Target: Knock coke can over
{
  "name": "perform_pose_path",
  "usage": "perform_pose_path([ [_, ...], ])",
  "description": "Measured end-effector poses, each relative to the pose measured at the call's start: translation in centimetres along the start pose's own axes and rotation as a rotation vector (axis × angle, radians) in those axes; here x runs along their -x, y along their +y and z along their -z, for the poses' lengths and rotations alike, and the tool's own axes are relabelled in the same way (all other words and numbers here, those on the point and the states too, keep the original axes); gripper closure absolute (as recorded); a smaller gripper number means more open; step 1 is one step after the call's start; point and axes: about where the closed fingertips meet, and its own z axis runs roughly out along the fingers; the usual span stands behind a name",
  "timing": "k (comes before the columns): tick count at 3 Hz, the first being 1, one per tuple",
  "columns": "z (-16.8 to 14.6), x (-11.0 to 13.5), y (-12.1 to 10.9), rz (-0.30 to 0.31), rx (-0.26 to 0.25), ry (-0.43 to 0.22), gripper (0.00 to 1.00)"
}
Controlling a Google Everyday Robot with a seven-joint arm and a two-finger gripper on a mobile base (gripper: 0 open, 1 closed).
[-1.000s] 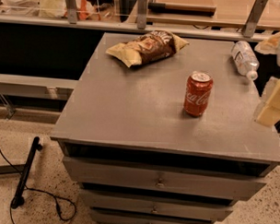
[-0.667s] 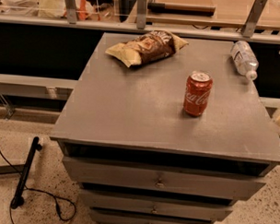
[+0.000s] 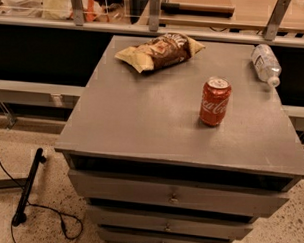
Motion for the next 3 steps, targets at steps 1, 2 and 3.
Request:
perform_pose_path([
  [1,0.4,-2.5,-0.5,-0.162,-0.013,-0.155,0.0],
  [2,0.9,-4.6,-1.1,-0.287,-0.049,-0.292,0.0],
  [3,1.4,-5.7,-1.3,-0.347,-0.134,-0.341,0.0],
])
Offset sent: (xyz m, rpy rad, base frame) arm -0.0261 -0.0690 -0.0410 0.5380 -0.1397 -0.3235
